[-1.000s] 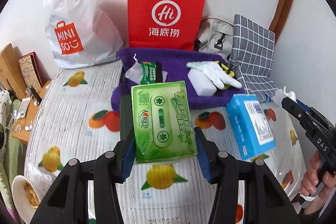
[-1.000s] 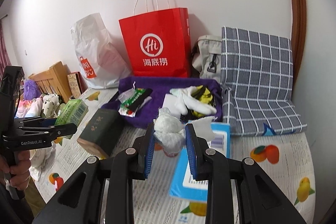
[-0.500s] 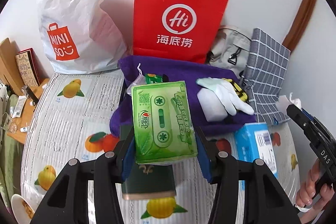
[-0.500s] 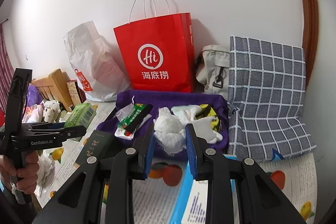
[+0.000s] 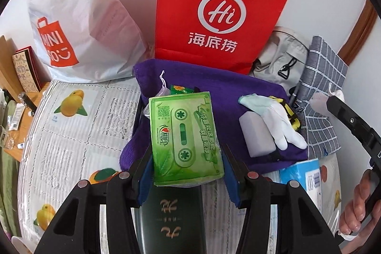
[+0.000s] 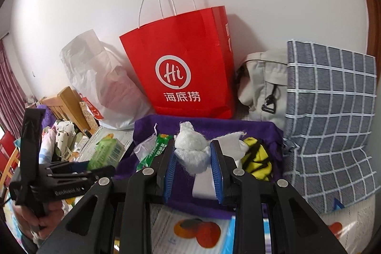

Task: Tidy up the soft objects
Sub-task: 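Lower the tissue and green pack onto the purple towel and open both grippers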

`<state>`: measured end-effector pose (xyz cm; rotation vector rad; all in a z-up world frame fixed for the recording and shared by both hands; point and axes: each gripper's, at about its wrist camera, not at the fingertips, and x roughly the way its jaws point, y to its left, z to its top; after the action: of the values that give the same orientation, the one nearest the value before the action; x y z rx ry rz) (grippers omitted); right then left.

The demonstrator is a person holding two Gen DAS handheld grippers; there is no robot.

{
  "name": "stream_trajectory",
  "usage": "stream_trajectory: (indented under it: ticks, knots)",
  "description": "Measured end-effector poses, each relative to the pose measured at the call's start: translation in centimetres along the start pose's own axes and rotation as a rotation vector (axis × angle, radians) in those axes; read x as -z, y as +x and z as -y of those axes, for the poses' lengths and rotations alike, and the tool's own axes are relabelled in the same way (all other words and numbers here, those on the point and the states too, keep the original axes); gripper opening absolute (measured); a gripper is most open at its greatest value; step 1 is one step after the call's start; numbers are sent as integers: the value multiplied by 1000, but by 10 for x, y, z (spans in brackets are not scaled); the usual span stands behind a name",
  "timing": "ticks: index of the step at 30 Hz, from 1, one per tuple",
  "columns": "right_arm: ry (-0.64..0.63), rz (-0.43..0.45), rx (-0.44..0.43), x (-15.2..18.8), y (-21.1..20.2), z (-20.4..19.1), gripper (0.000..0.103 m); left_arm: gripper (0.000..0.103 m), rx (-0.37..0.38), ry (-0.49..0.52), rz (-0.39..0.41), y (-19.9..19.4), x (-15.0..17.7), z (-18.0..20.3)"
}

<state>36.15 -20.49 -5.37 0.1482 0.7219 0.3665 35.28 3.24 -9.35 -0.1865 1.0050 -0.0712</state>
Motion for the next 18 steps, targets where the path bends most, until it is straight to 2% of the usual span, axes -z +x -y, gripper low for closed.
stream_trajectory:
  ticks: [8,15,18]
  knots:
    - [5,-69,-29,5,47,4,28,50,5,13,-43,37,-15,7]
    - [31,-167,-51,19,92,19,29,51,31,4,-99,75,-17,14]
    - [19,-183,-45,21,101,20,30,51,32,15,-113,85,-17,18]
